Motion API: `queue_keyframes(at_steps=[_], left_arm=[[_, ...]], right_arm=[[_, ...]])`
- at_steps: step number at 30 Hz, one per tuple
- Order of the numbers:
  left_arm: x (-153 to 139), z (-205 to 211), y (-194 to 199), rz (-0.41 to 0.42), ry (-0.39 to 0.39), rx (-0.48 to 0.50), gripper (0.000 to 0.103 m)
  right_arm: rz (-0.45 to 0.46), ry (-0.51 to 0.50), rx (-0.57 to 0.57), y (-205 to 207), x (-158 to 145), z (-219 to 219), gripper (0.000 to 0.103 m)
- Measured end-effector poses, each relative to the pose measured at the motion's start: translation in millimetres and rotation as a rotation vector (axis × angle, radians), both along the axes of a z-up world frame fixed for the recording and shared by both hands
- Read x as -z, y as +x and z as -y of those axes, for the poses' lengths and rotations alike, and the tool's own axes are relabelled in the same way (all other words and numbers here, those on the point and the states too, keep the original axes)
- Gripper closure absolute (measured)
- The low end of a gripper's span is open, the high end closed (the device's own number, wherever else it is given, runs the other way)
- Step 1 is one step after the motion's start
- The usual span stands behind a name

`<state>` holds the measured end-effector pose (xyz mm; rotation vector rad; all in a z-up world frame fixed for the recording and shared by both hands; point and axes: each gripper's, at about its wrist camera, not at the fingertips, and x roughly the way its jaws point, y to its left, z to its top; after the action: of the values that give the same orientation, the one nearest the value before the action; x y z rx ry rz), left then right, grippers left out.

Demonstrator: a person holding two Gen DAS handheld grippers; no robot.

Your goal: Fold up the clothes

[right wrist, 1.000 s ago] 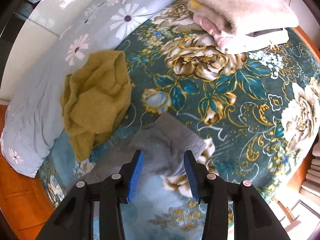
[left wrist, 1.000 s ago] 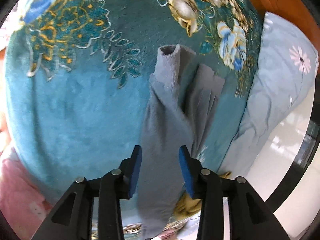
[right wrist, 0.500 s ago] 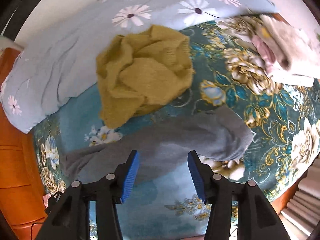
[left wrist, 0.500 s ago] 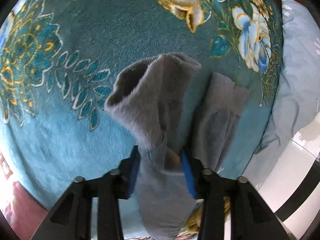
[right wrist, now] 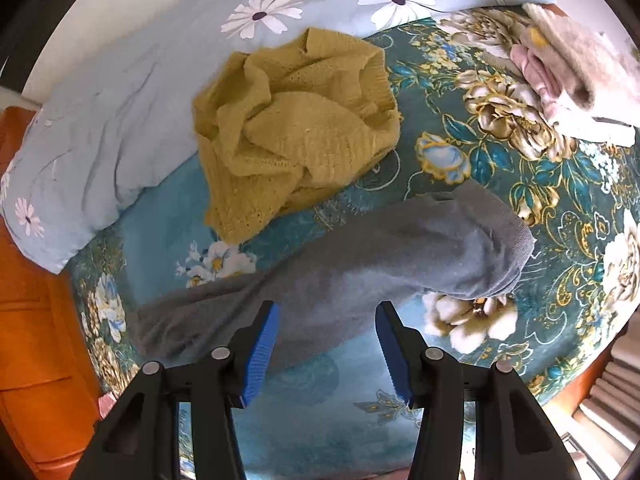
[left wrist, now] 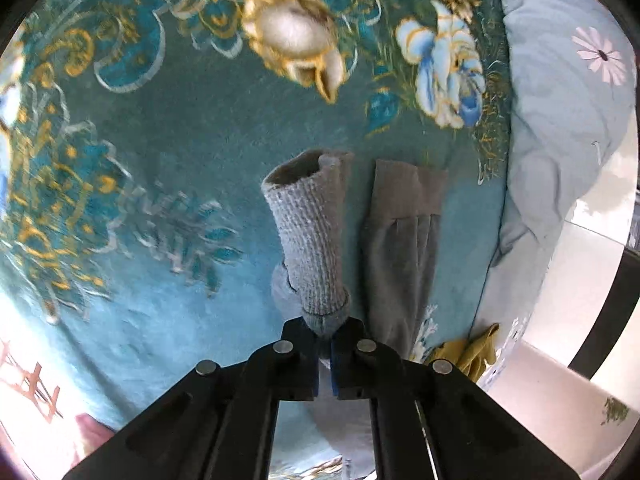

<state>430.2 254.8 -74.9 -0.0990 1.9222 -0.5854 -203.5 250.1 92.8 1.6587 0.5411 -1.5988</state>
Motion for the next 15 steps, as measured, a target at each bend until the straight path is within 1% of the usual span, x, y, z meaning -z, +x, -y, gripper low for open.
queue_keyframes(at_steps=[4, 8, 11, 15], left_arm=[[1.1, -23.7, 6.2, -0.005, 0.032, -0.024, 0.1], [2.6, -44.7, 10.7, -0.01, 0.061, -0.05, 0.1], [-5.8, -46.9, 9.6, 0.005, 0.082, -0.043, 0.1], [-17.1, -29.4, 4.4, 0.053, 0.105, -0.002, 0.1]], right_arm=[[0.039, -0.024, 0.081, -16.6, 12.5, -5.7, 0.049], [0.072, -0.008, 0.152, -35.4, 33.2, -12.5, 0.049], [0.117, 0.011, 0.232, -54.6, 55.0, -19.1, 0.049], [0.161, 0.033, 0.31, -75.4, 82.6, -15.3, 0.049]])
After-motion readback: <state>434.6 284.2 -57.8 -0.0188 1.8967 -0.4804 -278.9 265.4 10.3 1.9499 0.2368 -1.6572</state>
